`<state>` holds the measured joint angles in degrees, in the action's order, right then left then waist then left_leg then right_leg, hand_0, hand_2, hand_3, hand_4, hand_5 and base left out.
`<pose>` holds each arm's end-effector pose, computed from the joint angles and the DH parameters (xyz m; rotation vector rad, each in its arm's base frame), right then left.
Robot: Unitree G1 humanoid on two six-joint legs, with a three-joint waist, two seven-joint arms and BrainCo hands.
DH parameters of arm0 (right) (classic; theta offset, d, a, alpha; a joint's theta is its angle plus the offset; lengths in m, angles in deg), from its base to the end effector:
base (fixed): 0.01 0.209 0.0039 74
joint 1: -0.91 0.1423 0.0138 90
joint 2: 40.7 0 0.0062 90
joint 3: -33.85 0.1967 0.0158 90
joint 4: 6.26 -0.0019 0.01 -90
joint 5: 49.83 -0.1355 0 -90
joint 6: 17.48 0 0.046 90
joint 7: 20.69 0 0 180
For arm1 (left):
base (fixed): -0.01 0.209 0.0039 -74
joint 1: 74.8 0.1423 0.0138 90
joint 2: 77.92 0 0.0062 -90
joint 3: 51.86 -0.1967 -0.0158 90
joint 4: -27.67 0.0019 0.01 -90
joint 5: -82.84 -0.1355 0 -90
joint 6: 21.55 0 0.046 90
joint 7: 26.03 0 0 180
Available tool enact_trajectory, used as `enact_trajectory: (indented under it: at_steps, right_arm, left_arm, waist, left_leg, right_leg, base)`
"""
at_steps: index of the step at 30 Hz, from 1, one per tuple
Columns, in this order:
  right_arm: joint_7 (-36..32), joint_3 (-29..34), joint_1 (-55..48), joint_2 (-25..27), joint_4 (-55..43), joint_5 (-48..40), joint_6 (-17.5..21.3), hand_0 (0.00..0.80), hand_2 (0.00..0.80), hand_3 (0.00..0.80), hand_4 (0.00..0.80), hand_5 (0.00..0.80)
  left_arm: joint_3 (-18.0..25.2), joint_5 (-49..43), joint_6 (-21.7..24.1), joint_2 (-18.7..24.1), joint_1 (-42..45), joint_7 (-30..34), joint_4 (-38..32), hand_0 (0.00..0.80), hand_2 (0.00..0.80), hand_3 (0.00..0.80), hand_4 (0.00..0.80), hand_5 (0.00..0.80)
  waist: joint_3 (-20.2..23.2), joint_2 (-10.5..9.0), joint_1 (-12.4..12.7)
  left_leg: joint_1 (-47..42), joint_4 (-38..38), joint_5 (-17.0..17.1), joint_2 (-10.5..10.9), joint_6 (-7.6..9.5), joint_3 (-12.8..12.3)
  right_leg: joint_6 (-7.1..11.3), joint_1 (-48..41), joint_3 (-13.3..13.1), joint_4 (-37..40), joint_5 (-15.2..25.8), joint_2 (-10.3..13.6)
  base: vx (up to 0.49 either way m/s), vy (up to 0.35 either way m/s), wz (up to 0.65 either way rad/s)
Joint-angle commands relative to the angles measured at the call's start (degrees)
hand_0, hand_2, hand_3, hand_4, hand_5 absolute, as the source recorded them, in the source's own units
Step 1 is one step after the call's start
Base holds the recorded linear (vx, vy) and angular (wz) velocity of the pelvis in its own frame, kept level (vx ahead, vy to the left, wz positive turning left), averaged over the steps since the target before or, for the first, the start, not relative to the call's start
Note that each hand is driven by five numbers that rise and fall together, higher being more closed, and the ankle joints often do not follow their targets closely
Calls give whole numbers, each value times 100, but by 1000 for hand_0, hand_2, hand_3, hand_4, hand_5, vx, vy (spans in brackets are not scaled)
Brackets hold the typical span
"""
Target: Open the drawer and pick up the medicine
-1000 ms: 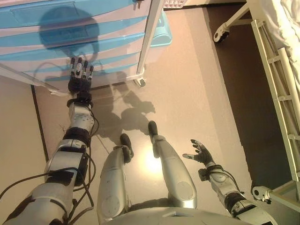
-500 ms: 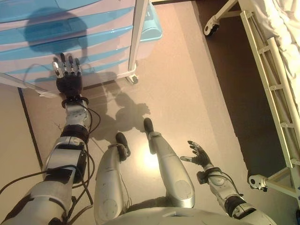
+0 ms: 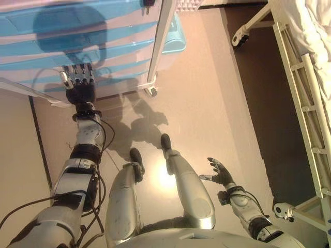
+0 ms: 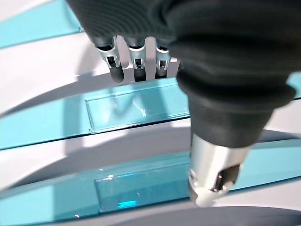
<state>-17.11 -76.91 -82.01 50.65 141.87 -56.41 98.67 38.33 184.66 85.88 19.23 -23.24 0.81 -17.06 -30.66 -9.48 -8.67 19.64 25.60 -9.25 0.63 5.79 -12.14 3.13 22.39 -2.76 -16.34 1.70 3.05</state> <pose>0.1586 -0.2077 -0.0846 -0.3421 0.4696 0.1394 0.3204 0.2486 0.0879 -1.2611 -0.5711 -0.0198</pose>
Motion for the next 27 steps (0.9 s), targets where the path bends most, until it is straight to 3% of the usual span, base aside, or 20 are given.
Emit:
enact_trajectory:
  at_steps: [1,2,3,4,11,17,20,22,25,27]
  right_arm:
    - [3,5,-229,198,25,179,74,0,0,0,0,0]
    - [17,4,-241,196,30,185,74,0,0,0,0,0]
    - [24,7,-249,199,32,182,62,0,0,0,0,0]
    - [19,9,-246,200,33,186,64,0,0,0,0,0]
    - [-144,78,-274,261,-35,443,-120,0,0,0,0,0]
    - [-196,89,-327,160,-171,702,-292,0,0,0,0,0]
    - [-207,180,-303,65,-188,891,-399,0,0,0,0,0]
    - [-271,294,-186,84,-90,946,-453,0,0,0,0,0]
    - [-396,441,26,223,88,967,-495,0,0,0,0,0]
    - [-460,563,131,361,195,947,-495,0,0,0,0,0]
  left_arm:
    - [-67,-1216,450,1053,-1598,1470,-2581,0,0,0,0,0]
    - [-58,-1158,404,1072,-1590,1557,-2587,56,56,56,56,56]
    - [-47,-1113,345,1075,-1579,1628,-2609,552,552,552,552,552]
    - [-38,-1096,336,1074,-1575,1661,-2624,800,800,800,800,800]
    - [-52,-679,-224,806,-1139,2327,-2918,800,800,800,800,800]
    - [21,-341,-1486,-216,486,2966,-3504,800,800,800,800,800]
    - [-222,-374,-2053,-968,1694,3441,-3641,800,800,800,800,800]
    - [-319,-322,-2607,-1264,2362,3863,-3258,800,800,800,800,800]
    - [-396,-471,-3064,-1315,3163,4300,-2346,800,800,800,800,800]
    - [-231,-555,-3338,-1225,3715,4493,-1493,800,800,800,800,800]
  waist:
    - [570,448,228]
    - [605,459,238]
    - [651,475,252]
    - [675,468,256]
    - [965,597,339]
    - [1189,627,597]
    - [1244,632,857]
    - [1242,649,1073]
    - [1197,670,1355]
    - [1139,711,1559]
  left_leg:
    - [-531,-515,-208,204,-275,360]
    - [-604,-590,-180,218,-289,383]
    - [-670,-651,-154,234,-309,415]
    - [-667,-696,-87,246,-319,414]
    - [-1137,-1077,6,291,-389,581]
    - [-1540,-1369,108,278,-474,898]
    - [-1654,-1501,220,236,-529,1167]
    - [-1684,-1587,336,186,-599,1347]
    - [-1677,-1583,417,148,-679,1558]
    - [-1653,-1549,468,144,-724,1638]
  right_leg:
    - [-24,-591,235,52,-389,-11]
    - [-24,-669,253,106,-392,5]
    - [-27,-747,267,154,-403,18]
    - [-35,-747,263,199,-353,27]
    - [-130,-1230,406,260,-572,13]
    - [-200,-1735,710,303,-774,-18]
    - [-241,-1956,906,344,-823,-45]
    - [-276,-2084,1060,385,-834,-63]
    - [-314,-2202,1277,443,-821,-48]
    - [-330,-2273,1480,455,-810,-14]
  base:
    - [77,-15,14]
    - [63,-11,9]
    - [16,-11,7]
    - [9,2,5]
    - [-1,-7,3]
    - [-15,-107,15]
    - [-66,-153,23]
    - [-113,-162,45]
    - [-125,-138,57]
    - [-109,-109,50]
